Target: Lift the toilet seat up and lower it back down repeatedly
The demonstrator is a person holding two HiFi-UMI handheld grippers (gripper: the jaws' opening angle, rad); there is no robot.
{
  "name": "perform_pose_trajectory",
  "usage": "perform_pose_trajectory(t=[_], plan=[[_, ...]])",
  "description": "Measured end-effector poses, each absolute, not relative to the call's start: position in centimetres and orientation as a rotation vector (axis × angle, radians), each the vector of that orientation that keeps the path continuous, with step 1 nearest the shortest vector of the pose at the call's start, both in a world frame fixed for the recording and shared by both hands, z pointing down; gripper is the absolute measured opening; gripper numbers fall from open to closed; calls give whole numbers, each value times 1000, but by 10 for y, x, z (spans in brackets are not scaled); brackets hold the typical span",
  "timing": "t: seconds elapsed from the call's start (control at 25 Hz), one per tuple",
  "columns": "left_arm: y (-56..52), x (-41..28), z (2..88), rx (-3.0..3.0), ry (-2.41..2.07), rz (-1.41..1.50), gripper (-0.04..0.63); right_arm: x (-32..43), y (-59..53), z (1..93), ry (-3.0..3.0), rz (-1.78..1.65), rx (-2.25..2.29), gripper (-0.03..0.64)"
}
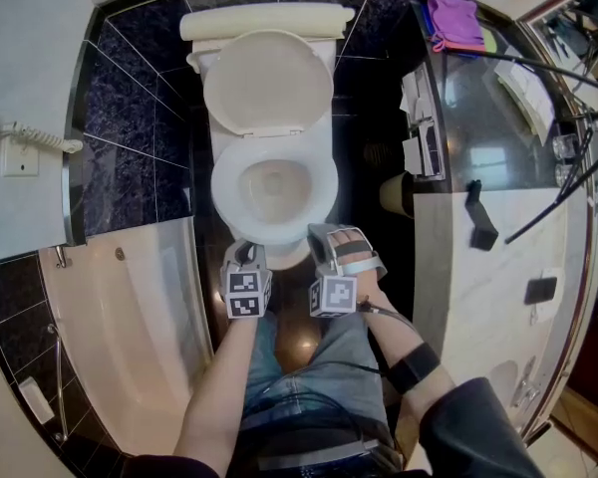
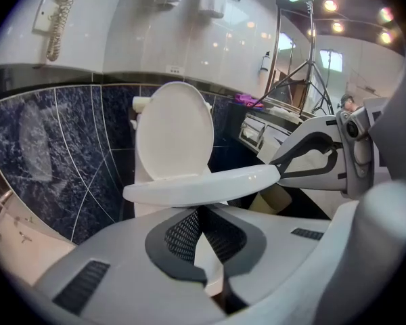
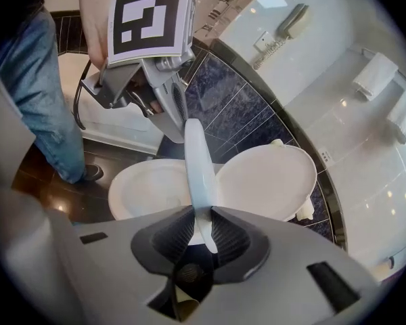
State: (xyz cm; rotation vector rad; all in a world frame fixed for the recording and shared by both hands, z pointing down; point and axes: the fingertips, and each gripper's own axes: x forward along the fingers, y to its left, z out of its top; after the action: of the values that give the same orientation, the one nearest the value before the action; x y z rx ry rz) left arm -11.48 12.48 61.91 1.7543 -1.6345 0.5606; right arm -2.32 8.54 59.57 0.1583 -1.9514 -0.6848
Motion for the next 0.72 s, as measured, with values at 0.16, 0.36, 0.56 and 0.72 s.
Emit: perform_pose_trajectory(t=[0.16, 0.36, 0.56, 0.72], plan=[[139, -110, 639, 1741, -1637, 550, -3, -14, 104, 613, -1935, -676, 127, 98], [155, -104, 668, 1719, -1622, 534, -3, -1, 129, 630, -1926, -681, 106, 17], [181, -90, 709, 1725, -1563, 602, -3, 21, 129, 651, -1935, -557, 220, 17], [202, -83, 748, 1712, -1535, 659, -5, 23, 104, 674, -1957, -441, 398, 17]])
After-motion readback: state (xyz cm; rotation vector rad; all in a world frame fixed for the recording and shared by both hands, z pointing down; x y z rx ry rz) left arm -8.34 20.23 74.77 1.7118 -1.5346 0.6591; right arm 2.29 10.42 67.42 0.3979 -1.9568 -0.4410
